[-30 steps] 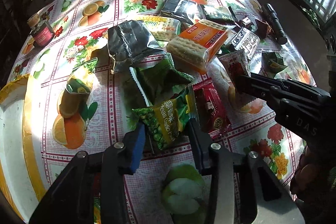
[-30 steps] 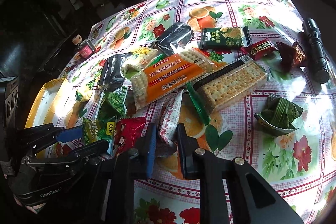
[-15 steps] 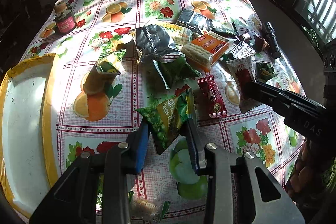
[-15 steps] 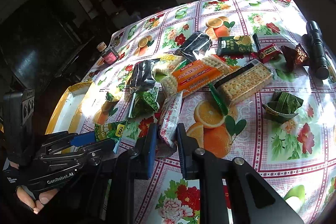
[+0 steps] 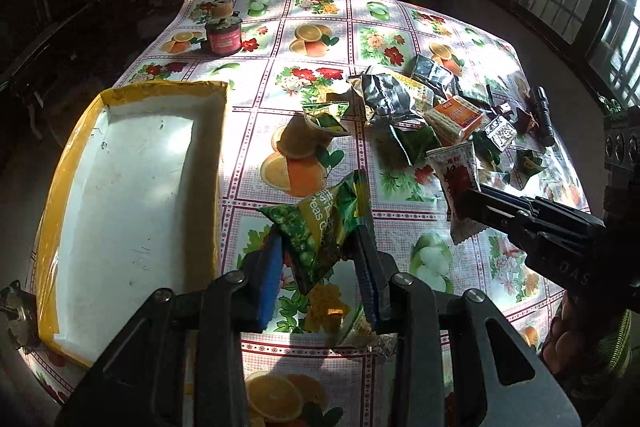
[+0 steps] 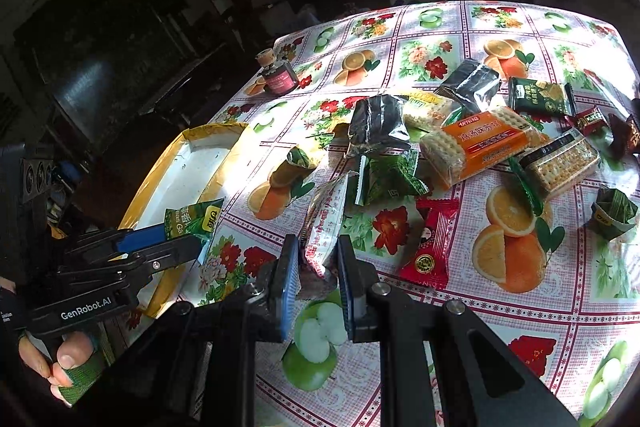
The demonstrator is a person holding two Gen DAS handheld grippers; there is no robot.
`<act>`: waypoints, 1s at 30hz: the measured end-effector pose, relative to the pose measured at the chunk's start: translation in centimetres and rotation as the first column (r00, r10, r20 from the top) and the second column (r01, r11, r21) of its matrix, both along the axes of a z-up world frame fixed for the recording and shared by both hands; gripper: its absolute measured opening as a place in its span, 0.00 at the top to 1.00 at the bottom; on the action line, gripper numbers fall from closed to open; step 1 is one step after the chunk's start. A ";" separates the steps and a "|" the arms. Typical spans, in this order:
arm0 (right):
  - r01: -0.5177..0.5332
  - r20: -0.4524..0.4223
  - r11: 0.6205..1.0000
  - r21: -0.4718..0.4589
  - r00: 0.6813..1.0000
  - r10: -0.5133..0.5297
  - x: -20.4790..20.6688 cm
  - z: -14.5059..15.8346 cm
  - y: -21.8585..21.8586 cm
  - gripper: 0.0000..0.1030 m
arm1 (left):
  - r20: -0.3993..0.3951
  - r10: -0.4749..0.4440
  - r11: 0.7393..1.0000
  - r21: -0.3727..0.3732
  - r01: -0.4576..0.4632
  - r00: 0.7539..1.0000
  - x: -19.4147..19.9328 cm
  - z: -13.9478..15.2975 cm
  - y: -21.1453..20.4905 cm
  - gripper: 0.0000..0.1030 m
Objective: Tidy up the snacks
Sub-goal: 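Carry both packets over the yellow-rimmed tray and open both tools to drop them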
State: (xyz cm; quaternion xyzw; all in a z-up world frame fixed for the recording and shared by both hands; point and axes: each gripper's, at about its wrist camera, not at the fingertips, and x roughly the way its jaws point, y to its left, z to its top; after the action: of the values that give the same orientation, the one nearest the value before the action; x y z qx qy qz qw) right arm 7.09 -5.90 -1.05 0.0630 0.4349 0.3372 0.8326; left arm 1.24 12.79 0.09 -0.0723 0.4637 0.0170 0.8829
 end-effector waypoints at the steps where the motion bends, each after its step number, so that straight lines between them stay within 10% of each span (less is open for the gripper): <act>1: -0.010 0.000 1.000 0.000 1.000 0.010 -0.2 0.0 0.5 0.83 | 0.003 0.010 1.000 0.002 -0.010 1.000 -0.3 0.1 0.5 0.65; 30: -0.413 -0.089 0.911 -0.001 0.907 0.412 -5.4 -2.0 20.6 0.83 | -0.052 0.329 0.943 0.065 -0.325 0.943 -6.0 -2.8 14.6 0.65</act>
State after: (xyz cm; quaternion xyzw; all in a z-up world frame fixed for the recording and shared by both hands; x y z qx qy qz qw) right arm 1.66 14.65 -3.01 -0.0241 0.4774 0.4980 0.7235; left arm -4.80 27.35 -2.69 -0.1230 0.4717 0.1784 0.8547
